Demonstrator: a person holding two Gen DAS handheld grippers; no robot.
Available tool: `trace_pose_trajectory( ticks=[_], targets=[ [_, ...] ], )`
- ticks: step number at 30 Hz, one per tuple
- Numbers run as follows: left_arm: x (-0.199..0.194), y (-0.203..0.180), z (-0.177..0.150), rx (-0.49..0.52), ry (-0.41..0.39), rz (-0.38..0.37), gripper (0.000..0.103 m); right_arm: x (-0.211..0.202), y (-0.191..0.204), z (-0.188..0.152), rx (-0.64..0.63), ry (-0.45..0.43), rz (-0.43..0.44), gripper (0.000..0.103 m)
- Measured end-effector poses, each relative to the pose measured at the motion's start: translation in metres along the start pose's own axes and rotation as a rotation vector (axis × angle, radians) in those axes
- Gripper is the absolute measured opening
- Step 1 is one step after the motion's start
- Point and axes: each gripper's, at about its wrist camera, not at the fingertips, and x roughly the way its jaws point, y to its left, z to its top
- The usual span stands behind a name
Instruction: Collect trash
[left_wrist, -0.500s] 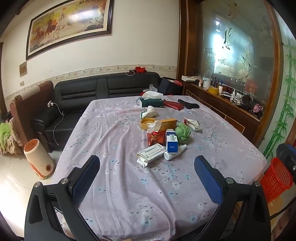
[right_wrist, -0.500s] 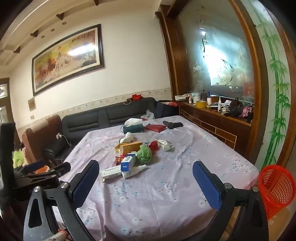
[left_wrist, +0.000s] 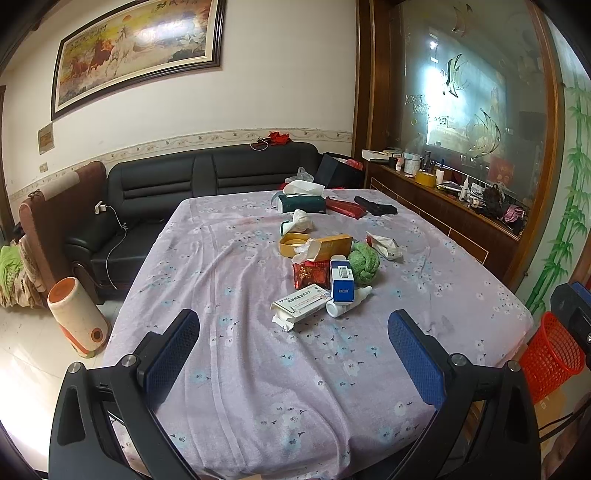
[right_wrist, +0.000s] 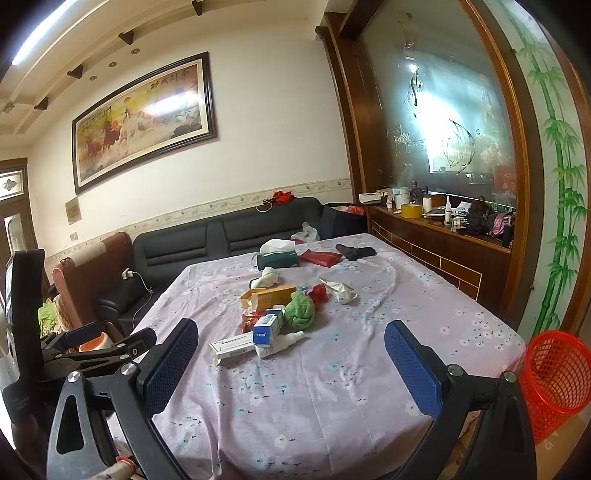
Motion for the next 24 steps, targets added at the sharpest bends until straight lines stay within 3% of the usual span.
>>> trace_pose_trajectory(
  ticks=[20, 24],
  targets=[
    [0.0019, -0.0033, -0.001, 0.001, 0.003, 0.001, 0.101, -0.0002, 0.0066, -0.0002, -0.033, -0.061, -0.003, 0.102],
    [0.0048, -0.0051, 0.0004, 0.007, 0.011, 0.004, 0.101, 0.0052, 0.0053, 0.0048, -0.034, -0.041, 0.001, 0.102]
  ],
)
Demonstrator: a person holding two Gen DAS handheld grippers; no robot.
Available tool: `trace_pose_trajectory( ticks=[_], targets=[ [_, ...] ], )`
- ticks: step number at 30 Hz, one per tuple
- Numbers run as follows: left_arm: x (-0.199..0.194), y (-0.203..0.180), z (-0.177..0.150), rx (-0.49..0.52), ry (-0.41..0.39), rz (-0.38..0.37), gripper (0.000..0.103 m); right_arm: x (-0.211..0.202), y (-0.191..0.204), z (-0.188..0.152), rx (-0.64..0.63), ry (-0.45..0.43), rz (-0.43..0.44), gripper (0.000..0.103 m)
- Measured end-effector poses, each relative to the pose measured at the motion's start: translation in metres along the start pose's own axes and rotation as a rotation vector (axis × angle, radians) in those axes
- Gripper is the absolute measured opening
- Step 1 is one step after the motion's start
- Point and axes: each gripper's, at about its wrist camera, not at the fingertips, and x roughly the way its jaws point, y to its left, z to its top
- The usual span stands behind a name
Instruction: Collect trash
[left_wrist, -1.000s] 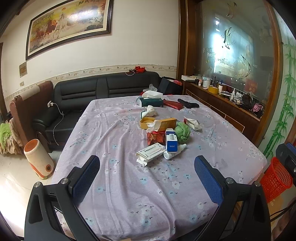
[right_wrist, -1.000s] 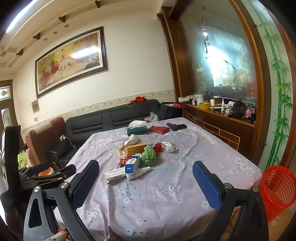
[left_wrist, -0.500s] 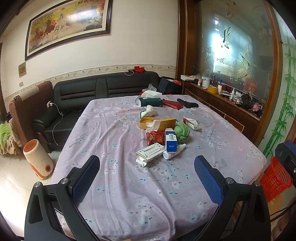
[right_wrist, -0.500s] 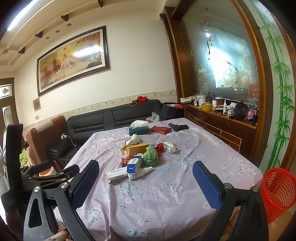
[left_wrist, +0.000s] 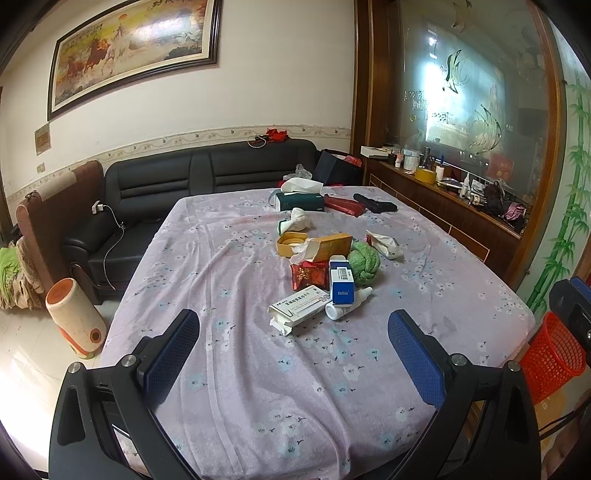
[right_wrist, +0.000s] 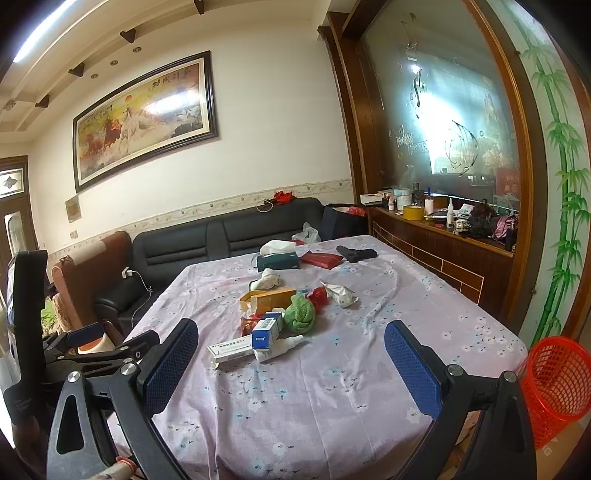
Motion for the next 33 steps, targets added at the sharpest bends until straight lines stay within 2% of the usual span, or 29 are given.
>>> trace_pose_trajectory(
  ticks=[5, 17, 21, 26, 33],
  targets=[
    [0.011, 0.001, 0.009, 0.0, 0.013, 0.001, 0.101, 0.014, -0.005, 0.004, 0.034, 0.065, 0.015, 0.102],
    [0.048, 0.011, 0.037, -0.046, 0.042, -0.07, 0.101, 0.065, -0.014, 0.017, 0.054, 0.051, 0.061, 0.102],
    [0.057, 0.003, 0.046, -0.04, 0.034, -0.078, 0.101, 0.082, -0.022, 0.02, 0.07, 0.07, 0.079, 0.099],
    [0.067, -0.008, 0.054, -0.026, 0.038, -0.09, 0.101, 0.094, -0.03, 0.024, 0.055, 0.076, 0.062, 0.099],
    [0.107, -0.022, 0.059, 0.006, 0.113, -0.113, 0.101, 0.116, -0.043, 0.027, 0.086, 0.097, 0.095, 0.099]
  ],
)
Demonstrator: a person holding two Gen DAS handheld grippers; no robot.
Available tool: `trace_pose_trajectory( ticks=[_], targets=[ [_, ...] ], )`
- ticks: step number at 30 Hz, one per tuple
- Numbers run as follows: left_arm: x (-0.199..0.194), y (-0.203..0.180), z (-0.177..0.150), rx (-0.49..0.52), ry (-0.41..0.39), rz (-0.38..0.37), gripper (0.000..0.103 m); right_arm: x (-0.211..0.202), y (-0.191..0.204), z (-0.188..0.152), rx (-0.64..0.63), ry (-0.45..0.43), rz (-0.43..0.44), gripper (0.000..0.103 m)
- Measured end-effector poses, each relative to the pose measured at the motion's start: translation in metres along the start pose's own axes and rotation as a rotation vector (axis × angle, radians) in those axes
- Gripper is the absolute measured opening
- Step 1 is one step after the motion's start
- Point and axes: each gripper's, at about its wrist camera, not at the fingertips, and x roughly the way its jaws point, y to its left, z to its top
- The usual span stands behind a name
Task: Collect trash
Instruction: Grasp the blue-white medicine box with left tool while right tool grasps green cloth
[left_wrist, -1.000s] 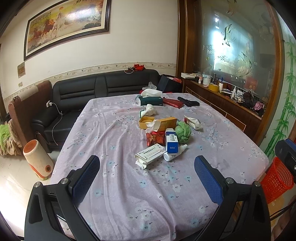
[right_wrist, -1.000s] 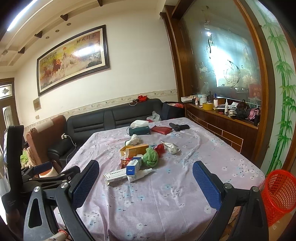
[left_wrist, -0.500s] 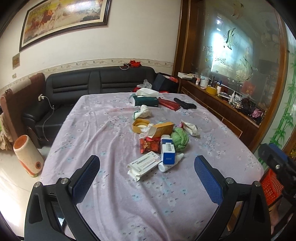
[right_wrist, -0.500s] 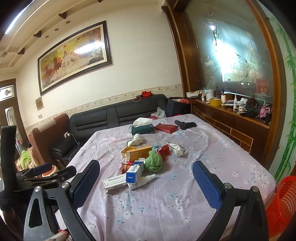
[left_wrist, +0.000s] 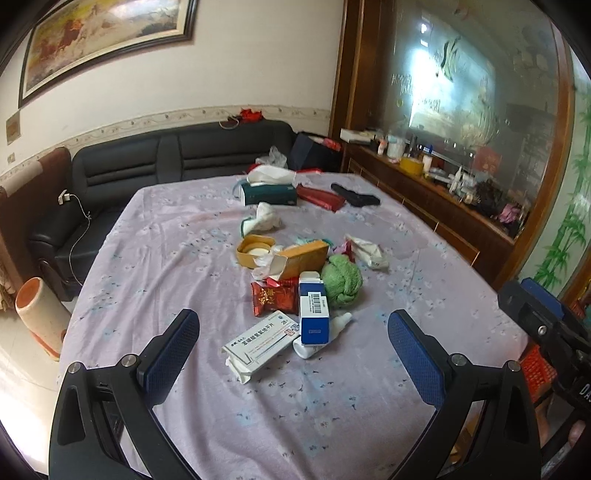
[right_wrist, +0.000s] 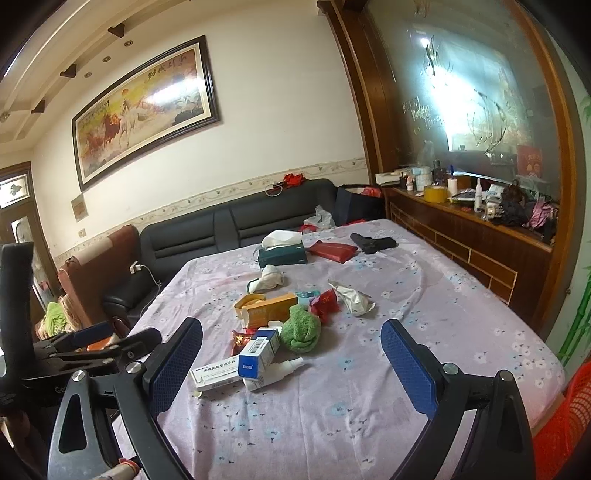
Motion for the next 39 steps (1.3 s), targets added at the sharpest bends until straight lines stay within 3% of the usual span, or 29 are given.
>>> trace_pose_trajectory(
  ticks=[7, 13, 14, 15, 19, 20, 23, 27, 32, 33, 37, 39],
  targets=[
    [0.075, -0.009, 0.004, 0.009, 0.151, -0.066, 0.101, 0.048, -0.017, 0.0, 0.023, 0.074, 0.05, 0.099],
    [0.131, -0.013, 0.005, 0.035, 0.221, -0.086, 0.095, 0.097, -0.028, -0.001, 0.004, 0.157, 0.07, 0.099],
    [0.139, -0.014, 0.005, 0.05, 0.236, -0.073, 0.092, 0.106, -0.032, -0.003, 0.007, 0.175, 0.071, 0.099],
    [0.148, -0.016, 0.004, 0.069, 0.256, -0.06, 0.081, 0.115, -0.036, -0.004, 0.014, 0.191, 0.073, 0.097],
    [0.178, -0.014, -0.001, 0.066, 0.332, -0.085, 0.059, 0.148, -0.053, -0.005, 0.067, 0.251, 0.118, 0.094],
    [0.183, -0.012, -0.001, 0.06, 0.348, -0.091, 0.048, 0.156, -0.055, -0.006, 0.067, 0.261, 0.123, 0.094],
    [0.191, -0.006, -0.004, 0.031, 0.372, -0.097, 0.033, 0.182, -0.058, -0.008, 0.076, 0.316, 0.134, 0.086],
    [0.183, 0.001, -0.006, 0.014, 0.348, -0.121, 0.033, 0.223, -0.059, -0.017, 0.119, 0.402, 0.206, 0.075],
    [0.17, 0.017, -0.012, -0.046, 0.333, -0.134, 0.033, 0.259, -0.051, -0.032, 0.125, 0.477, 0.205, 0.061],
    [0.168, 0.02, -0.014, -0.061, 0.328, -0.137, 0.033, 0.266, -0.049, -0.036, 0.117, 0.49, 0.169, 0.054],
    [0.156, 0.033, -0.018, -0.129, 0.309, -0.155, 0.033, 0.269, -0.046, -0.04, 0.139, 0.497, 0.179, 0.029],
    [0.143, 0.036, -0.019, -0.148, 0.282, -0.16, 0.033, 0.255, -0.044, -0.037, 0.148, 0.476, 0.175, 0.023]
  ],
)
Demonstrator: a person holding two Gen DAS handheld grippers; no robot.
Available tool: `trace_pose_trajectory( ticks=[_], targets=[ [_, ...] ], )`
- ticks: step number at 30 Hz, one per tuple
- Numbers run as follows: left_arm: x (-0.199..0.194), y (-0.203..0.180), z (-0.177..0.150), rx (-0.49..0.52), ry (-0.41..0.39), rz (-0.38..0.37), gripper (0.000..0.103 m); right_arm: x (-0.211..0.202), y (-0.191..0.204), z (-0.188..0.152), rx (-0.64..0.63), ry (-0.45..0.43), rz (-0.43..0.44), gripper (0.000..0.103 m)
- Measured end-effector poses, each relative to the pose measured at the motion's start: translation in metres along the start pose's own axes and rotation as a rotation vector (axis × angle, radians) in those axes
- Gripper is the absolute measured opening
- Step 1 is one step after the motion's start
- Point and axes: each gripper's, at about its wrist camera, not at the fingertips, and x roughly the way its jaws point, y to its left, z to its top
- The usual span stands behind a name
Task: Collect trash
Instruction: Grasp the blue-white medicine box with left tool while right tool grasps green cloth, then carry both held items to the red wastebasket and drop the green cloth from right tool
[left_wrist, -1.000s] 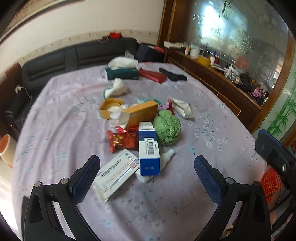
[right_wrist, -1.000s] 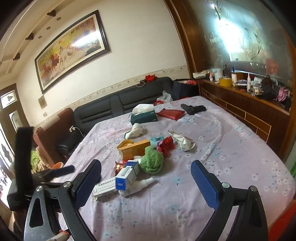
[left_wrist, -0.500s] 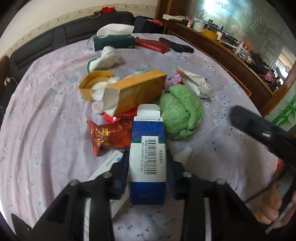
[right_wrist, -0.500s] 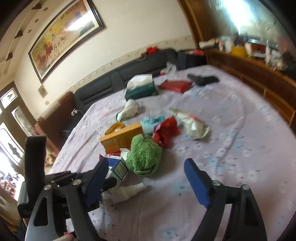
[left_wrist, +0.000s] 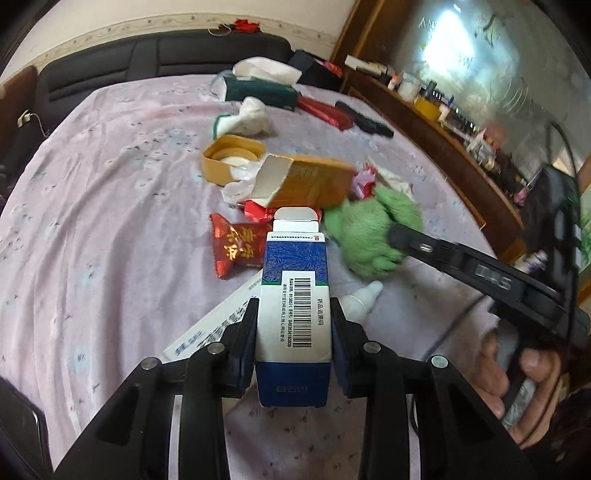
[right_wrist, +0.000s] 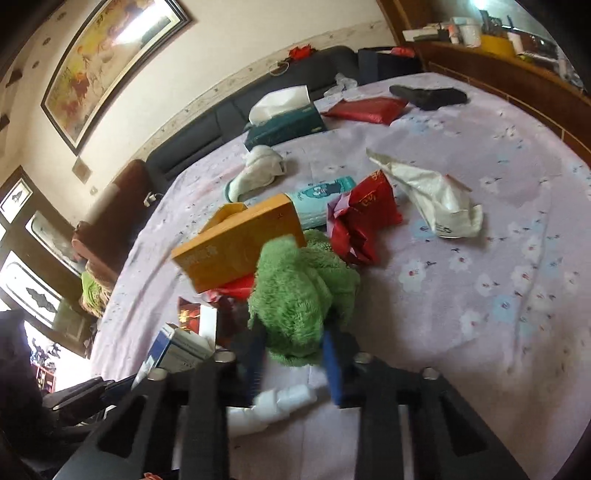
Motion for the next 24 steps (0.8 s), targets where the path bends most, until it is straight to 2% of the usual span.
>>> trace_pose_trajectory(
  ticks=[3, 4, 10, 14, 18, 24],
  targets=[
    [-0.021, -0.005, -0.004, 0.007, -0.053, -0.001, 0.033, -0.037, 0.006, -0.008, 0.02, -0.07, 0.013, 0.018],
    [-0.03, -0.01, -0.006, 0.022, -0.076, 0.012, 0.033, -0.05, 0.009, -0.011, 0.016, -0.097, 0.011, 0.013],
    [-0.067, -0.031, -0.017, 0.072, -0.133, 0.01, 0.033, -0.137, 0.03, -0.037, 0.003, -0.248, 0.034, 0.011],
    [-0.084, -0.045, -0.031, 0.079, -0.139, -0.044, 0.033, -0.187, 0.047, -0.053, -0.041, -0.317, 0.035, 0.011],
    [-0.102, -0.061, -0.044, 0.1, -0.148, -0.072, 0.033, -0.218, 0.056, -0.064, -0.069, -0.359, 0.031, 0.011],
    [-0.129, -0.09, -0.06, 0.165, -0.198, -0.051, 0.033, -0.259, 0.056, -0.08, -0.067, -0.428, 0.014, 0.011]
  ],
)
